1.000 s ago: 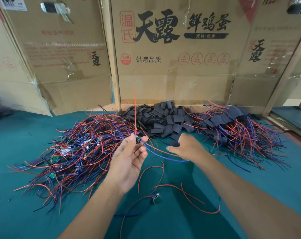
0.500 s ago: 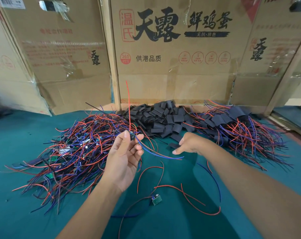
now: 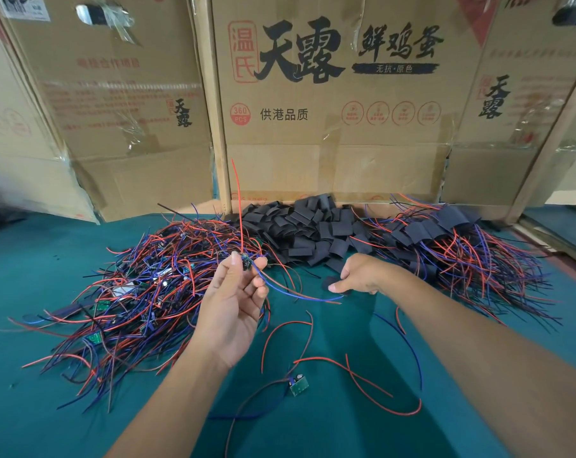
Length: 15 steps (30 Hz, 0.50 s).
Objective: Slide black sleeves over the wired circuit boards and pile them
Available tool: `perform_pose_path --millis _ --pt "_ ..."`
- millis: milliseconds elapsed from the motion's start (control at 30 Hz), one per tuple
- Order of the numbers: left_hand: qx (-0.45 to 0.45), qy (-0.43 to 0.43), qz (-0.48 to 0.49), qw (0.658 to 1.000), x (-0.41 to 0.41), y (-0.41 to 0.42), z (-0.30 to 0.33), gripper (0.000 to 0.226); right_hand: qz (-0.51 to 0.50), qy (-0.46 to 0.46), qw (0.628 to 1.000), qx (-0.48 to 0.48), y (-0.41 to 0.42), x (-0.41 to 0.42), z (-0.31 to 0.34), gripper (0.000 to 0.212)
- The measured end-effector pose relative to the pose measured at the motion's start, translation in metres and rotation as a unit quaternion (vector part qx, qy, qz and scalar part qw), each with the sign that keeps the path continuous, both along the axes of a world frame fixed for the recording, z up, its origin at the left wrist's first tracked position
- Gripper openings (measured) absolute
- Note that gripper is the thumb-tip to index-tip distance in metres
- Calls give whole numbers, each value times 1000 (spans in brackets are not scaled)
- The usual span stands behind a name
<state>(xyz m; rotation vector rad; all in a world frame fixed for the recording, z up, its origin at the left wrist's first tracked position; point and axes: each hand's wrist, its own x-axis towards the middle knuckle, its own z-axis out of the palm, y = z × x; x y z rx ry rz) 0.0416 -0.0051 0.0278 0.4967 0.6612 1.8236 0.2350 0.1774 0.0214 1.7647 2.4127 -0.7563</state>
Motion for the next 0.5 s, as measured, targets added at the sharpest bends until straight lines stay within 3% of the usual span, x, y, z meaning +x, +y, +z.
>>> perform_pose_path --millis 300,367,433,500 --pt "0 -13 7 1000 -5 3 -1 14 97 9 983 153 -23 6 -1 24" --pt "5 -27 3 1000 -5 2 0 14 63 141 982 112 -41 7 3 17" --pt "11 -47 -11 999 -4 1 1 17 18 290 956 37 -67 7 2 12" --pt "24 -53 -31 998 -1 0 1 19 -12 378 925 -43 -95 3 -9 8"
